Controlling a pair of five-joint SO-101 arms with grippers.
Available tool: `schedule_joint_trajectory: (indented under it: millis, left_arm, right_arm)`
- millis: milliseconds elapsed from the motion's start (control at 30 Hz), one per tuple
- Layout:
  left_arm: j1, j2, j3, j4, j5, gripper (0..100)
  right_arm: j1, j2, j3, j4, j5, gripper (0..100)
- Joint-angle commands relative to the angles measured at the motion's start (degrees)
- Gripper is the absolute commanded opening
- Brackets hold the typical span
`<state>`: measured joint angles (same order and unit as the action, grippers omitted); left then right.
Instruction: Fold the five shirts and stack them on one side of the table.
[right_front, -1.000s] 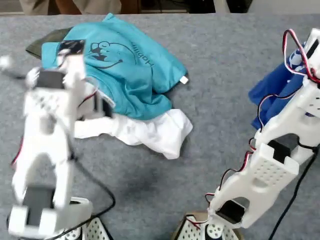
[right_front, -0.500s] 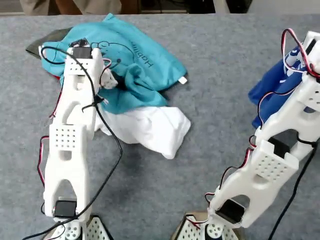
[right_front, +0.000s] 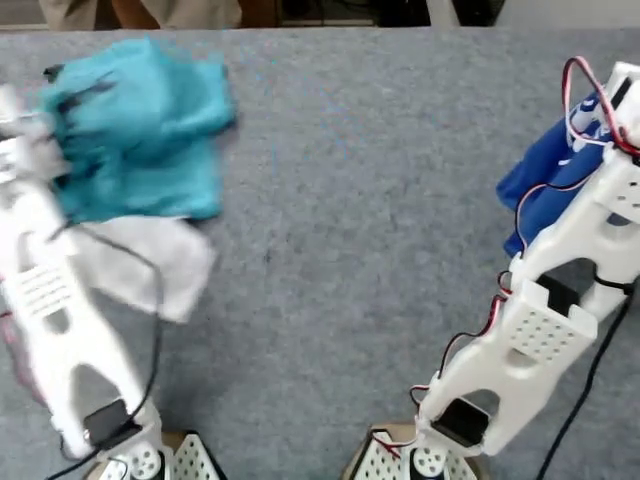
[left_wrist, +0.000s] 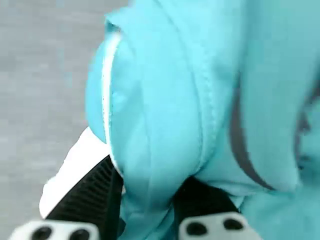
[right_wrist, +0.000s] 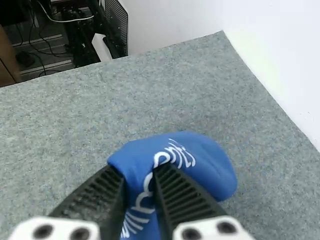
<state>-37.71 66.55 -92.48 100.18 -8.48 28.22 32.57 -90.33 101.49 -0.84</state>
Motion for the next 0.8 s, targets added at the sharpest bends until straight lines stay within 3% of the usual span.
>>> schedule_joint_trajectory:
  millis: [0, 167, 300, 667, 767]
  left_arm:
    - [-12.22, -8.92, -0.97, 0.62, -5.27, 2]
    - [-20.13, -15.69, -0.88, 0.62, -8.88, 2]
    - [-20.40, -21.23, -0.88, 0.70, -8.79, 2]
    - [3.43, -33.10, 2.73, 0.53, -7.74, 3]
    - [5.45, -29.76, 11.52, -2.99, -1.85, 14]
  right_arm:
    - [-0.57, -0.31, -1.89, 0.88, 0.26, 0.2]
    - [-4.35, -0.31, -1.89, 0.88, 0.26, 0.2]
    - [-9.10, -0.31, -1.89, 0.88, 0.26, 0.2]
    - [-22.46, -0.57, -1.98, 0.88, 0.26, 0.2]
    - [-23.69, -0.31, -1.89, 0.88, 0.53, 0.2]
